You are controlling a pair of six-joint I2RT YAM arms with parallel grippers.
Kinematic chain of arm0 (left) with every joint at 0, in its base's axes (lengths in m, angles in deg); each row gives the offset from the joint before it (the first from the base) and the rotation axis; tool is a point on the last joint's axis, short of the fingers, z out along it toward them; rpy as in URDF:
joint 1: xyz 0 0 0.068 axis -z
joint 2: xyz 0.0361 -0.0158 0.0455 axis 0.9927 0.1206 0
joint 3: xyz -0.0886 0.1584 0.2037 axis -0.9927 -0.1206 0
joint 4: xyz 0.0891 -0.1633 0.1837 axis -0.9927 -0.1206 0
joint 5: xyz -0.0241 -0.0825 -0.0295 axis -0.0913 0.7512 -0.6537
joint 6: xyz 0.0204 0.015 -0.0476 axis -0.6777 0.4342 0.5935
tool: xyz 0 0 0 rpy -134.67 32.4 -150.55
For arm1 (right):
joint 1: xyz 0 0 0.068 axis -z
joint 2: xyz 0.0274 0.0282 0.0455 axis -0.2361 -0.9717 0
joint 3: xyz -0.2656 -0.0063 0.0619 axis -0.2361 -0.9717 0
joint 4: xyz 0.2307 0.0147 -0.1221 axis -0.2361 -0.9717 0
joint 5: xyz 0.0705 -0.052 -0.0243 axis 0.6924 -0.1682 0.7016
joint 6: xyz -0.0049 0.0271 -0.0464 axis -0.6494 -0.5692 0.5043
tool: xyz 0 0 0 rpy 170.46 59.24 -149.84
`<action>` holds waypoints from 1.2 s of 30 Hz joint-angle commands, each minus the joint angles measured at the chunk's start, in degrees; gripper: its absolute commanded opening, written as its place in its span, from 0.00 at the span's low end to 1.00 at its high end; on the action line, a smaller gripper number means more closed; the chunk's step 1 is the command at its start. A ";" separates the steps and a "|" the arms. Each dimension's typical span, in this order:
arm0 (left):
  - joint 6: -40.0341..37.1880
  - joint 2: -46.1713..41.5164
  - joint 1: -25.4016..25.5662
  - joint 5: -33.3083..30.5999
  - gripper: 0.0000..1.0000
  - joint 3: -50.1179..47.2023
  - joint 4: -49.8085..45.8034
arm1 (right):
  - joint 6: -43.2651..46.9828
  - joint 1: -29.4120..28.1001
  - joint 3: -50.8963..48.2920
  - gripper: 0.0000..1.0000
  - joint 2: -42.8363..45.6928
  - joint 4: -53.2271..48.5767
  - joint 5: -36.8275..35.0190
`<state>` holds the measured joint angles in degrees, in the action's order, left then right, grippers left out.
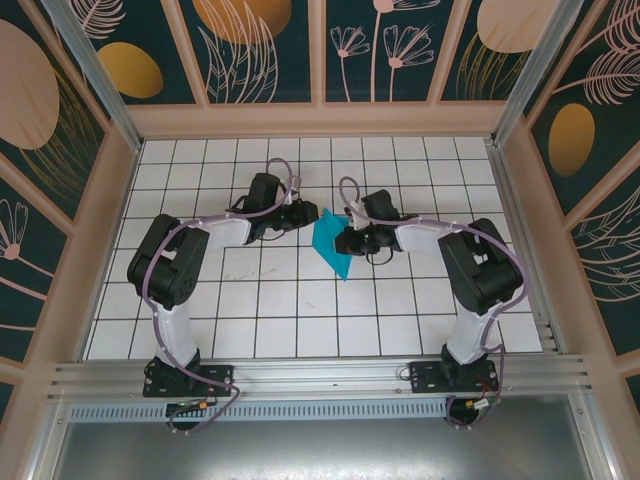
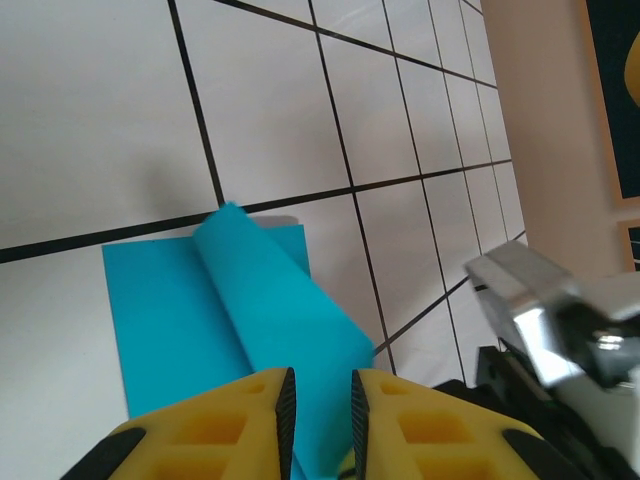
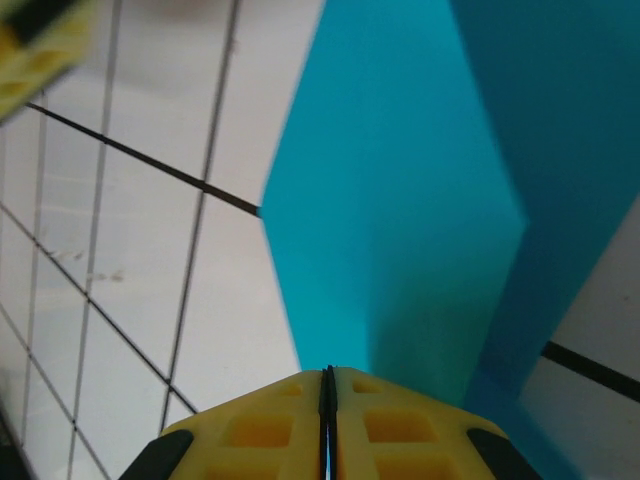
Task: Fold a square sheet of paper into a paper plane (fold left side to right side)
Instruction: Fourth fold the wing at the center of the table.
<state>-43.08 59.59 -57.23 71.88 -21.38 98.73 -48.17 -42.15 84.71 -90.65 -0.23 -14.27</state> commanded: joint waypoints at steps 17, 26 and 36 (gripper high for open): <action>2.13 10.09 2.28 5.57 0.26 8.92 2.61 | 1.45 -0.60 1.94 0.01 -3.97 -3.11 -4.93; 1.11 15.98 2.35 4.54 0.25 13.73 0.15 | 1.54 -0.87 1.98 0.00 -4.00 -3.55 -4.86; -2.05 20.87 2.38 -2.94 0.24 19.48 -7.50 | 2.15 -1.22 2.11 0.00 -3.90 -4.96 -4.75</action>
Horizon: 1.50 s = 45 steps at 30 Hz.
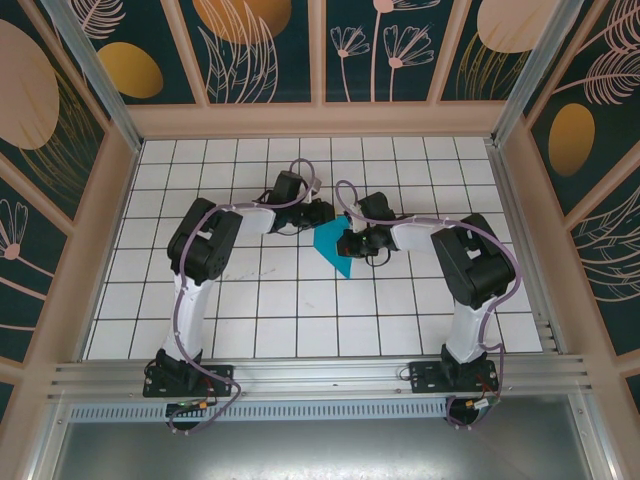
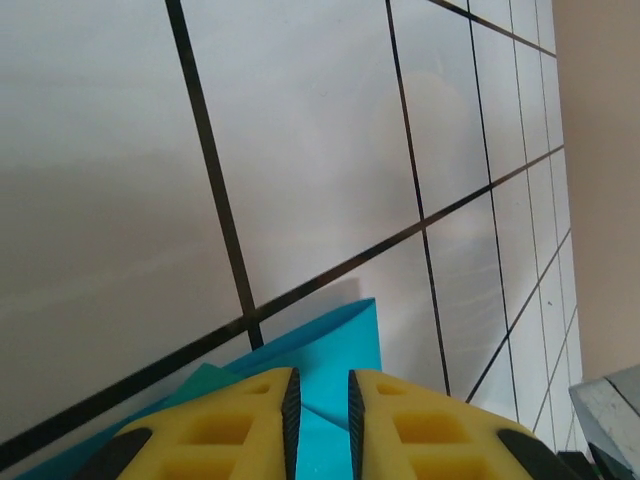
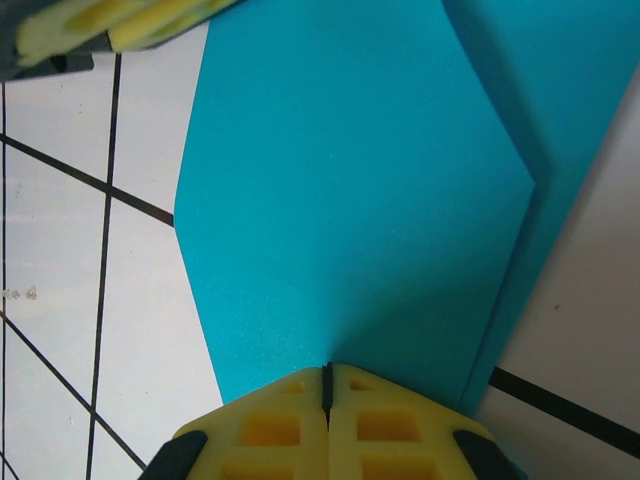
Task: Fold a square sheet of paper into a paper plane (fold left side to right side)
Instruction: Fourth fold the wing at the center of the table.
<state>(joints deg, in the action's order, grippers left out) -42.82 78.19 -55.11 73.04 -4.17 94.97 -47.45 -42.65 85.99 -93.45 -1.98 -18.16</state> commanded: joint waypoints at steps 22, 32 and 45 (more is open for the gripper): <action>-7.60 -3.55 -4.15 -11.06 0.33 7.74 -11.33 | 2.44 -0.57 2.29 0.07 6.28 -1.85 1.73; -1.90 -15.72 -3.26 -3.71 0.44 -9.37 1.27 | -1.39 4.74 -4.16 0.44 15.84 5.30 4.08; 1.74 -8.02 0.42 0.51 0.48 -9.51 5.68 | -4.38 5.83 -11.53 0.53 21.35 8.33 1.91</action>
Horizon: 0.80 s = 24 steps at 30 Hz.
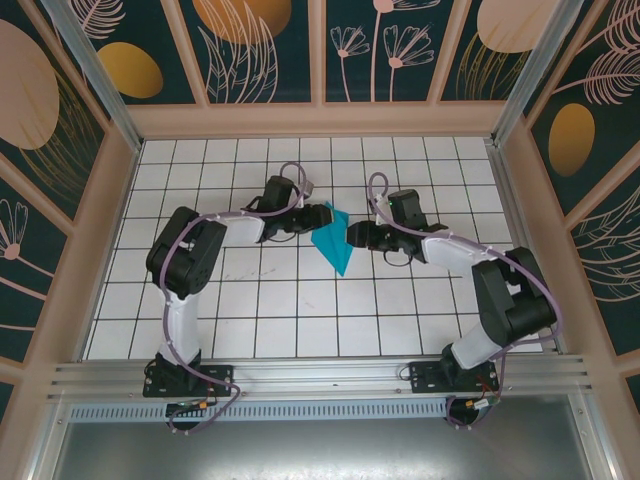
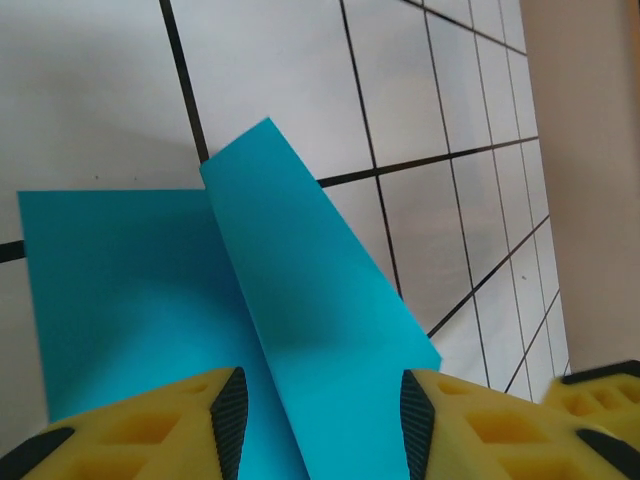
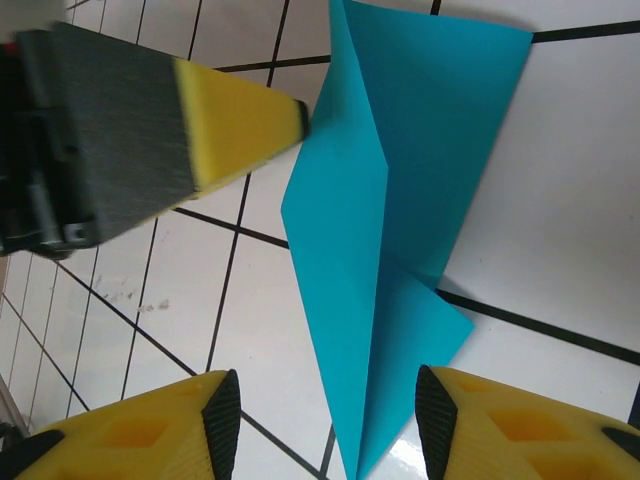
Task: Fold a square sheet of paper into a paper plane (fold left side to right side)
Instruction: Fourth fold the wing at the center of the table, then turn over the paper at the center of the table.
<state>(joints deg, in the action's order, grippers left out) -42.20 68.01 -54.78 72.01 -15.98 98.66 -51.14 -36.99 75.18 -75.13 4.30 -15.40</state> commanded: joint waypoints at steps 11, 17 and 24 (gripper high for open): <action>2.05 7.40 0.71 3.84 0.47 7.40 2.03 | -0.14 1.73 -2.83 0.54 7.87 -0.50 -1.94; 2.73 9.38 1.14 6.95 0.42 11.57 2.71 | -0.49 2.87 -4.91 0.59 9.91 -0.11 -0.95; 1.72 8.14 1.50 6.87 0.18 12.03 2.79 | -1.08 4.54 -7.46 0.64 12.01 1.04 0.21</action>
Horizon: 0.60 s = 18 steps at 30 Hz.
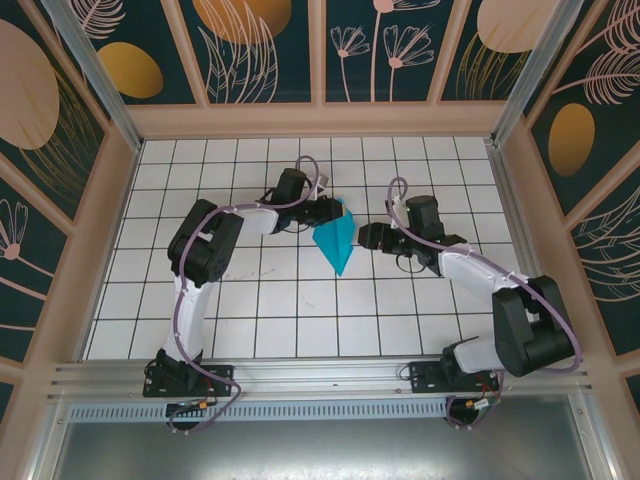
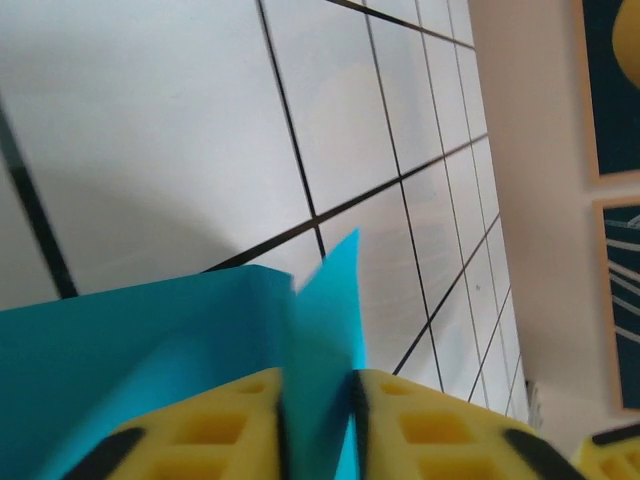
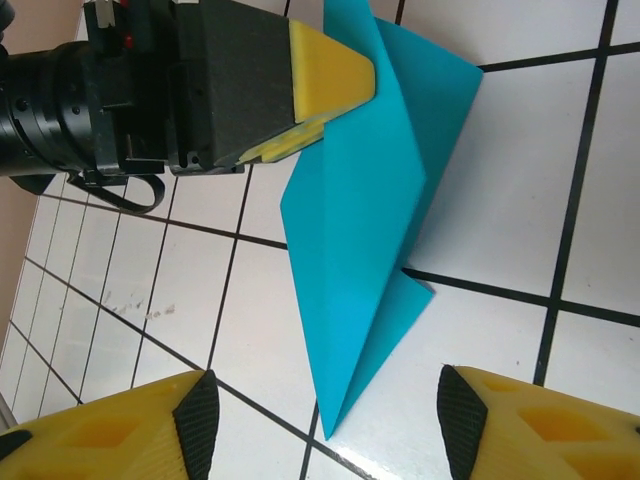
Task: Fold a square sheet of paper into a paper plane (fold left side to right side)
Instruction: Turn over the paper at the center of the table.
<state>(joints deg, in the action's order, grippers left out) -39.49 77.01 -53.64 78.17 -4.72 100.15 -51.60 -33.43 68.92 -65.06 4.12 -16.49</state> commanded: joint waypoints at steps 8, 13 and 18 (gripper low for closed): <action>-7.13 -14.08 -0.48 -6.06 0.04 -0.89 -3.45 | -8.08 5.04 -7.83 0.93 8.89 13.25 10.09; -3.57 -23.25 -2.54 -7.61 0.04 -3.09 0.15 | -14.02 5.78 -10.98 0.99 11.05 24.23 16.28; 6.06 -28.99 -3.68 -6.73 0.02 -6.73 11.40 | -21.60 4.93 -14.26 0.99 10.19 42.29 21.50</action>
<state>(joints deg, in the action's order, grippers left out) -39.36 48.93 -57.09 71.40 -8.89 104.21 -67.53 -28.07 55.96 -54.96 31.25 -0.60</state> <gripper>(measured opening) 0.067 0.990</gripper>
